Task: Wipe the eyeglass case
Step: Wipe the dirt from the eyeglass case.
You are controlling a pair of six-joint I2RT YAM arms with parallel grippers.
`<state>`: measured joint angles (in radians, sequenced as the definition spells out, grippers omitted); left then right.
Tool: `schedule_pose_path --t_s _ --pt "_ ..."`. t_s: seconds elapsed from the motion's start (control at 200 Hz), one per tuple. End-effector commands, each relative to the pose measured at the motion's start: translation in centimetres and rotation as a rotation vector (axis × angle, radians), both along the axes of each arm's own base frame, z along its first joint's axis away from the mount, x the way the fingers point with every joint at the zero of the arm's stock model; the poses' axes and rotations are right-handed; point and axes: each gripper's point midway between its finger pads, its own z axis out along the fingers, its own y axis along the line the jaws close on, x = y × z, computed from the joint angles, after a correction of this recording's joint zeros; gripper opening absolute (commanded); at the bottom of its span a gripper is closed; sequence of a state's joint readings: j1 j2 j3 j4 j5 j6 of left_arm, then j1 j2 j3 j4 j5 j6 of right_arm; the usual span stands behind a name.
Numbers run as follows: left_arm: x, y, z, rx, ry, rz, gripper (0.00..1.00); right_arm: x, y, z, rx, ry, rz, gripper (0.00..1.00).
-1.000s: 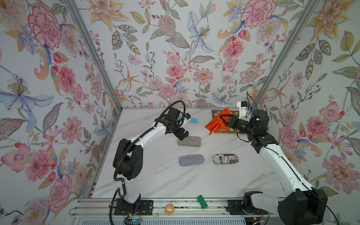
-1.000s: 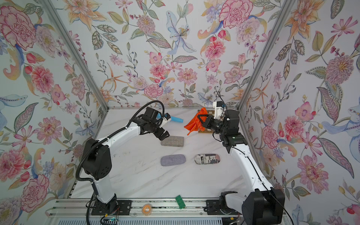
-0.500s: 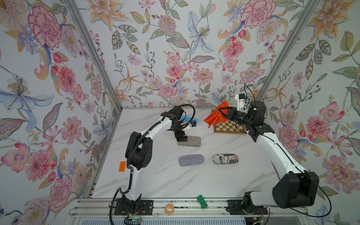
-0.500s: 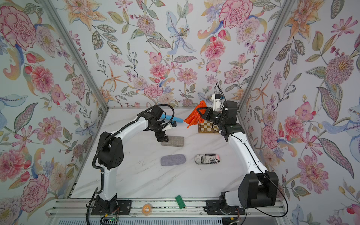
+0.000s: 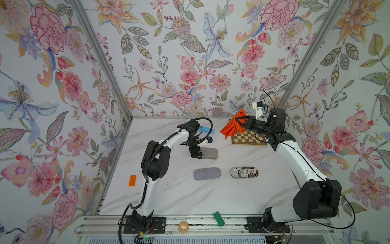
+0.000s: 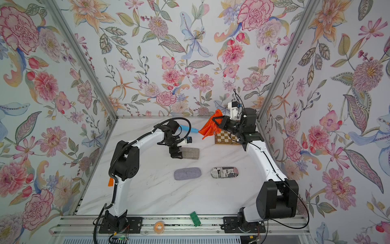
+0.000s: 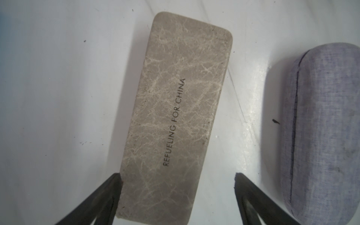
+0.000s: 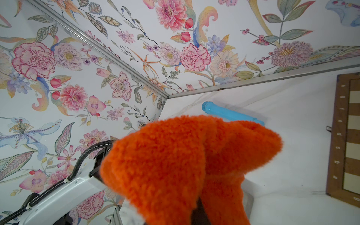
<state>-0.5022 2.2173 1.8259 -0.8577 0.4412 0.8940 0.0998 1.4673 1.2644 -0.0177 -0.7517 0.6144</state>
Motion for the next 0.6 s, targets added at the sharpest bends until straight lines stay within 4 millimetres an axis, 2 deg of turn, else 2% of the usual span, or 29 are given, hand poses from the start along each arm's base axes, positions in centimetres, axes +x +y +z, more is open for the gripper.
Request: schedule_pose_path --t_s 0.0,0.15,0.32,0.49,0.596 --pt "-0.4 0.1 -0.7 0.011 -0.001 -0.016 0.93 0.1 0.7 1.6 0.0 -0.054 0.029 0.0" --pt "0.3 0.7 -1.8 0.062 -0.032 -0.01 0.93 0.0 1.1 1.4 0.001 -0.049 0.037 0.0" --pt "-0.4 0.2 -2.9 0.066 -0.022 -0.033 0.92 -0.6 1.0 1.4 -0.011 -0.051 0.036 0.0" --pt "-1.1 -0.4 -2.9 0.059 -0.031 -0.041 0.91 -0.9 0.7 0.9 -0.031 -0.043 0.026 0.0" --pt "-1.5 -0.3 -3.7 0.064 -0.016 -0.037 0.9 -0.8 0.7 0.6 -0.025 -0.039 0.024 0.0"
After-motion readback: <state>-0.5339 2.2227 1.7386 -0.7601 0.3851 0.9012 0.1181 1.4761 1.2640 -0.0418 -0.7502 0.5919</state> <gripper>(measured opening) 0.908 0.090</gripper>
